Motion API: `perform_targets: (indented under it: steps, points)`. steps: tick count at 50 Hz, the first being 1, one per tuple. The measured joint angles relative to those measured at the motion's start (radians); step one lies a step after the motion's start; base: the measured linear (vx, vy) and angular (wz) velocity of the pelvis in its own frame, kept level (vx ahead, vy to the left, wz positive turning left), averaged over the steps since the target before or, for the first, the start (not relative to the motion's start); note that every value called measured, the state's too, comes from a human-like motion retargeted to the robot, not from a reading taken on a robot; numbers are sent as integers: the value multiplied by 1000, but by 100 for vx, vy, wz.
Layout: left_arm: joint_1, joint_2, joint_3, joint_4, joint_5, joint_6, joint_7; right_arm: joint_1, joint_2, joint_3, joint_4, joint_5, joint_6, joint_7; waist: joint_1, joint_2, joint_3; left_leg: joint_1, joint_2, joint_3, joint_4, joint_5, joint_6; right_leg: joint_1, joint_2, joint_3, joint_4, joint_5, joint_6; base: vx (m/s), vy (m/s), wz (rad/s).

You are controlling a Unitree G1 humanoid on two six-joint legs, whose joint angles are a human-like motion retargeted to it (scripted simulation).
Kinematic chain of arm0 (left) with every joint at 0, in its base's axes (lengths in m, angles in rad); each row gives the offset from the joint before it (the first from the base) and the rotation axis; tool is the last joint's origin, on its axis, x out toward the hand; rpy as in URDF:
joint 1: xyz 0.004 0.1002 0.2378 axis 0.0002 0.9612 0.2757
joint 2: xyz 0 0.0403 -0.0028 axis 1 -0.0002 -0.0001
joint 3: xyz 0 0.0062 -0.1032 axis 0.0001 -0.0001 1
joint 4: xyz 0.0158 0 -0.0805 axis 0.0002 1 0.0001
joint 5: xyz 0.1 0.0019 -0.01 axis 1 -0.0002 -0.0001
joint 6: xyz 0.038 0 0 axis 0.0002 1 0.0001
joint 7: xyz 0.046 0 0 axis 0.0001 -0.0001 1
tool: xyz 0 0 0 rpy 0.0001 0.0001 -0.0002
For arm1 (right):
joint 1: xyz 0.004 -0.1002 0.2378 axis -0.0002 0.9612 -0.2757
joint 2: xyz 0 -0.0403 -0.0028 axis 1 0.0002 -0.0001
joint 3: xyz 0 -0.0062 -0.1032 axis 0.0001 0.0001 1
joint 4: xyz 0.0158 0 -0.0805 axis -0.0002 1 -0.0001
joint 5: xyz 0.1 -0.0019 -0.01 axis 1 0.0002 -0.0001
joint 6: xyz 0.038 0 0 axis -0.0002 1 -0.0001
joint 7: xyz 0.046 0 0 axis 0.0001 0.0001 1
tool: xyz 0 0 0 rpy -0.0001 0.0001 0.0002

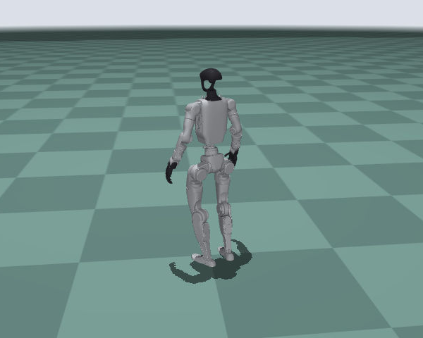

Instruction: Run

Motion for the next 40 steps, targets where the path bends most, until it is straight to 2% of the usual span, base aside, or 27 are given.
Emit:
perform_targets:
  steps: [20, 40]
  points:
    - [-12, -7, 32, -24, -40, -18, 53, 1, -3, 6, -31, 33, -37, -48, 2, -7, 20, -65, 14, -14, 114, -43, 3, -21, 2, 1, 26, -10, 6, 0, 0, 0]
    - [41, 6, 85, -162, -142, -53, 81, 8, -2, -26, -104, 96, -85, -101, 5, -20, 60, -175, 19, -29, 272, -110, 18, -126, -16, 27, 169, -84, 5, 0, 0, 0]
